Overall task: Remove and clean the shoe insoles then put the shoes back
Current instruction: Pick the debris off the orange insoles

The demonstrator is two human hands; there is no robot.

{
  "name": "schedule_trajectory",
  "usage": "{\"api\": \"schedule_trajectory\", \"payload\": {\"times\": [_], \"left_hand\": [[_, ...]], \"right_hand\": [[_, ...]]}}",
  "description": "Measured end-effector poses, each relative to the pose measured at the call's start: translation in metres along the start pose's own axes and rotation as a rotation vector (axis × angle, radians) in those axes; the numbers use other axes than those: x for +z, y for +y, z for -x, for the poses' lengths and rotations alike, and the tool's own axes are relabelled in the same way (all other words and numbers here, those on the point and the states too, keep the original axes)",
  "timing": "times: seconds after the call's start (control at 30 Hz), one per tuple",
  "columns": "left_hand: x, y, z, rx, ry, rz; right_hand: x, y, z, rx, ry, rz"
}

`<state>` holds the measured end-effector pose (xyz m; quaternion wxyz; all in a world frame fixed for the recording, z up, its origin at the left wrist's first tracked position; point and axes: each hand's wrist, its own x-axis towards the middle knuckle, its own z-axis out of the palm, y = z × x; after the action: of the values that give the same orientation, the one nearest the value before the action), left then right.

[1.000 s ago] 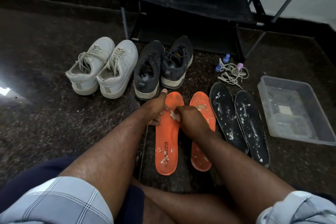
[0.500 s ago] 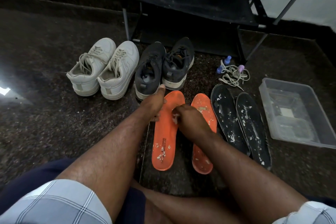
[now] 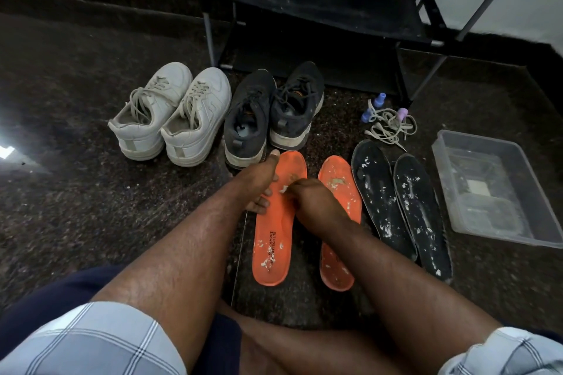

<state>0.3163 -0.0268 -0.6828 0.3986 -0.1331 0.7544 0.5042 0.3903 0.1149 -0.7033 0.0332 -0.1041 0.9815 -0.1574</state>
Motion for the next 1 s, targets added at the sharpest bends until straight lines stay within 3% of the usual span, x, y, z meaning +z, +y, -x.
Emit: {"api": "schedule_trajectory", "payload": {"times": [0.27,0.43,0.6,0.77,0.93,1.0], "left_hand": [[0.001,-0.001,0.000,-0.006,0.014,0.038],[0.003,0.000,0.003,-0.005,0.018,0.045],[0.003,0.000,0.004,0.001,0.015,0.057],[0.003,0.001,0.005,-0.011,0.005,0.068],[0.002,0.000,0.004,-0.001,0.018,0.068],[0.002,0.000,0.003,-0.002,0.015,0.073]], "right_hand": [[0.003,0.008,-0.013,0.079,0.111,0.015],[0.002,0.003,-0.009,0.002,-0.034,-0.090],[0.000,0.012,-0.008,0.104,0.070,-0.035],[0.007,-0.018,-0.006,-0.062,-0.061,-0.116],[0.005,0.001,-0.008,0.043,0.067,0.017],[0.007,-0.006,-0.005,0.020,0.049,0.025]]}}
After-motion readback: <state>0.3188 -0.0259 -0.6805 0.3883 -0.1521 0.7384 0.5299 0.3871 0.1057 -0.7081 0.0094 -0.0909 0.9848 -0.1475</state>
